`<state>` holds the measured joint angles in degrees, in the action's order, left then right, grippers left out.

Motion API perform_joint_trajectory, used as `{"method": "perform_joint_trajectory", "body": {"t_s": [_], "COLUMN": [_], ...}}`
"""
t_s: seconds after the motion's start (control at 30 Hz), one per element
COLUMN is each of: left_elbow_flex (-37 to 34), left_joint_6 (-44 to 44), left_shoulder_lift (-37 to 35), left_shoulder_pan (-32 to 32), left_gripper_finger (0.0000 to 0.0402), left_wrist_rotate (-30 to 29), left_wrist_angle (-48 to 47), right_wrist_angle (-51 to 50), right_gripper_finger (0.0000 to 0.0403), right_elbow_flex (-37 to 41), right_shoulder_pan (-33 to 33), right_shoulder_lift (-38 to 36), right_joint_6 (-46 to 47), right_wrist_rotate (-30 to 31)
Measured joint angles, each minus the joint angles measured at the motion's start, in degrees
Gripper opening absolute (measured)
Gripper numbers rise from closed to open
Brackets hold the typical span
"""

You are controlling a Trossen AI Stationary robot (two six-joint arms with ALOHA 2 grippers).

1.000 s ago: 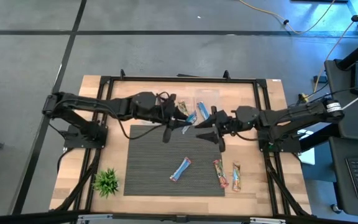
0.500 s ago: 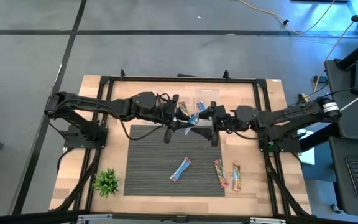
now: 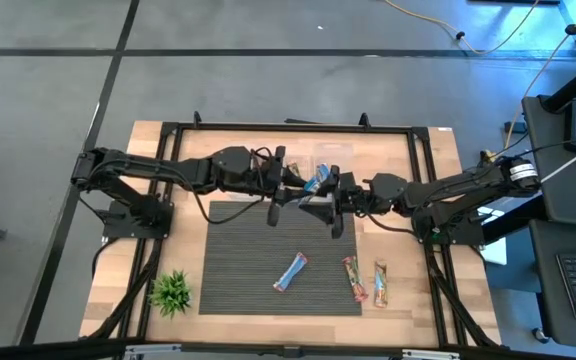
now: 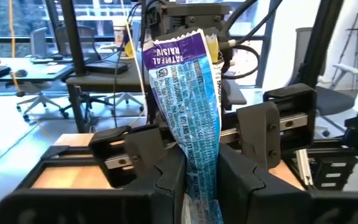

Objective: Pick and place Granola Bars by type
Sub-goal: Put the blue granola bar into the right transparent bin

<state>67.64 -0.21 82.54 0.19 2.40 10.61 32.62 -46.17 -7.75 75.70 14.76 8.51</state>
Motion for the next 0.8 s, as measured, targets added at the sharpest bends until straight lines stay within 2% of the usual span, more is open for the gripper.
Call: {"method": "perform_joint_trajectory", "body": {"t_s": [0.2, 0.33, 0.5, 0.67, 0.8], "left_elbow_flex": [0.0, 0.0, 0.0, 0.0, 0.0], "left_joint_6": [0.0, -0.4, -0.5, -0.6, -5.0], "left_shoulder_lift": [0.0, 0.0, 0.0, 0.0, -0.1], "left_shoulder_pan": [-0.1, -0.1, -0.1, -0.1, 0.0], "left_gripper_finger": [0.0068, 0.0067, 0.008, 0.0111, 0.0141], "left_wrist_rotate": [-1.2, -1.2, -3.2, -5.7, -5.9], "left_wrist_angle": [0.0, -0.1, -0.1, -0.4, -0.5], "right_wrist_angle": [-0.2, -0.3, -0.6, -1.5, -1.9], "right_gripper_finger": [0.014, 0.0108, 0.01, 0.01, 0.01], "right_elbow_flex": [0.0, 0.0, 0.0, 0.0, 0.0], "right_shoulder_pan": [0.0, 0.0, 0.0, 0.2, 0.5], "right_shoulder_lift": [0.0, 0.0, 0.0, 0.0, 0.0], "right_joint_6": [-0.1, -0.3, -0.5, -0.1, 0.4], "right_wrist_rotate": [0.1, 0.2, 2.3, 2.7, 2.6]}}
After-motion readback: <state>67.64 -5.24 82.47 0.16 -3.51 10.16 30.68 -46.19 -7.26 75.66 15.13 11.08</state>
